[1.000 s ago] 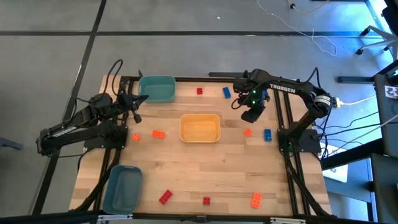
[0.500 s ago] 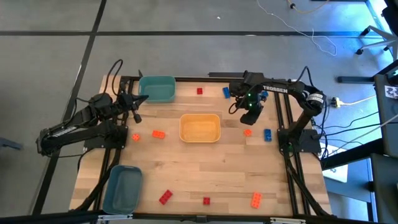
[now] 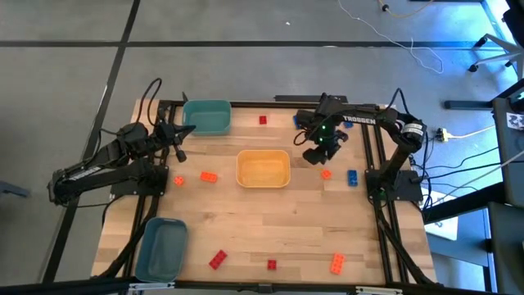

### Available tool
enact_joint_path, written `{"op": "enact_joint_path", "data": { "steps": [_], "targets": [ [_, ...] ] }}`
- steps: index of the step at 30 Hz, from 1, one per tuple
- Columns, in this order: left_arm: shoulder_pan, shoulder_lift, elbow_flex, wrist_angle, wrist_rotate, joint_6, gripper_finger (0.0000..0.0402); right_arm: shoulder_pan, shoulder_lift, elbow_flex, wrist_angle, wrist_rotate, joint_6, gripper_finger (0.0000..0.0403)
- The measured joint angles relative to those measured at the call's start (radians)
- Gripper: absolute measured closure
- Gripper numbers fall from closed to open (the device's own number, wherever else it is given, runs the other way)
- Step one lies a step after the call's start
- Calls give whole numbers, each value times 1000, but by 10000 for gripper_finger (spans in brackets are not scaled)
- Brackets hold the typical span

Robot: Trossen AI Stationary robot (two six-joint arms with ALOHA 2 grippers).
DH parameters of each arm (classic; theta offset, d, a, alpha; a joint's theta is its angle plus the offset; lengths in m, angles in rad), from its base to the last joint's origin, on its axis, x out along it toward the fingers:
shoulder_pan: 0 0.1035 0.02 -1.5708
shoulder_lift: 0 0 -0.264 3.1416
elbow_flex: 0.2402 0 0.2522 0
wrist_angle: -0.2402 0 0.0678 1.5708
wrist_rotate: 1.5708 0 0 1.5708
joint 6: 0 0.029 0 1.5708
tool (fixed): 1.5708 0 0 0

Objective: Sort & place blocks by color
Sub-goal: Put the orange 4 stud game piece into the yellow bin

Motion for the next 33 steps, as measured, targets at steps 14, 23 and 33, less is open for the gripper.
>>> {"op": "enact_joint_path", "data": {
  "steps": [14,23,33],
  "targets": [
    [0,0,0,0,0,0,401,11,0,-61,4,39,65,247],
    [0,0,0,-56,50,-52,401,13,0,-69,5,38,64,247],
    [0,0,-1,-132,490,-160,401,13,0,-69,5,36,42,247]
  ]
}}
